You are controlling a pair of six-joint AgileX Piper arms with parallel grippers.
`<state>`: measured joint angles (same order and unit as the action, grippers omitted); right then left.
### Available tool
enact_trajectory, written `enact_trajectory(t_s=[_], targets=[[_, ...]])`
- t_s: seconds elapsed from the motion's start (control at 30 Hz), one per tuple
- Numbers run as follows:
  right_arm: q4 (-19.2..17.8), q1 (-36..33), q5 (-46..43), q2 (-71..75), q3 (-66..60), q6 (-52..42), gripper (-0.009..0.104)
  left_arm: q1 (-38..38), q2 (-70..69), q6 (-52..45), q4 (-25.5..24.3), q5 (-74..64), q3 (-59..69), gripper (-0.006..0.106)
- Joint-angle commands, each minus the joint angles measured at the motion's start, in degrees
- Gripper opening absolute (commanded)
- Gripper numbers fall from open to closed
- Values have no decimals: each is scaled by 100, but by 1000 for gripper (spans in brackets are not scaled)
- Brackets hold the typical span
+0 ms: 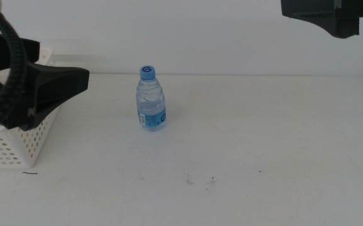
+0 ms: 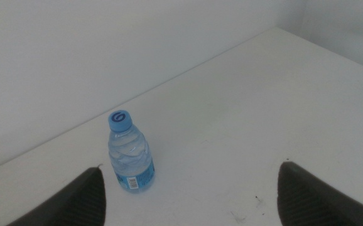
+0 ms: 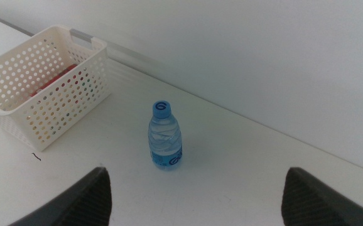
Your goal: Use arms to grab the bottles and put them into the dustbin to the left of the table.
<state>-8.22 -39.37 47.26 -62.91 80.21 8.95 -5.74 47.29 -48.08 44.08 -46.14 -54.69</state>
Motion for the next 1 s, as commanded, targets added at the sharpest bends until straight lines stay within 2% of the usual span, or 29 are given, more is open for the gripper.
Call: enact_trajectory(t_s=[0.0,0.13,0.33,0.4,0.47,0.53,0.57,0.63,0.7,0.77,0.83,0.9,0.97], targets=[[-26,-14,-75,17,34,-52,93,-46,-14,14,34,49,16,94],[-26,-14,-75,17,34,-52,93,-35,-14,14,-7,1053,4,94],[-22,-14,-75,28,34,-51,93,-35,-93,14,-130,1034,-335,94],[-22,-14,-65,28,34,-51,93,-45,-121,14,-401,1075,-404,94],[-22,-14,-65,28,34,-51,93,-141,-148,602,-991,1101,-393,94],[-22,-14,-65,28,34,-51,93,-437,-267,2155,-2031,1116,-213,94],[-22,-14,-65,28,34,-51,93,-607,-368,2753,-2386,1219,11,94],[-22,-14,-65,28,34,-51,93,-1114,-650,3637,-3222,2130,779,94],[-22,-14,-65,28,34,-51,93,-1570,-883,3963,-3676,3575,1767,94],[-22,-14,-65,28,34,-51,93,-1973,-912,4249,-3695,5335,2858,94],[-22,-14,-65,28,34,-51,93,-2250,-710,4411,-3446,6958,3840,94],[-22,-14,-65,28,34,-51,93,-2414,-415,4411,-3138,7552,4431,94],[-22,-14,-65,28,34,-51,93,-2467,-127,4411,-2874,7575,4646,94]])
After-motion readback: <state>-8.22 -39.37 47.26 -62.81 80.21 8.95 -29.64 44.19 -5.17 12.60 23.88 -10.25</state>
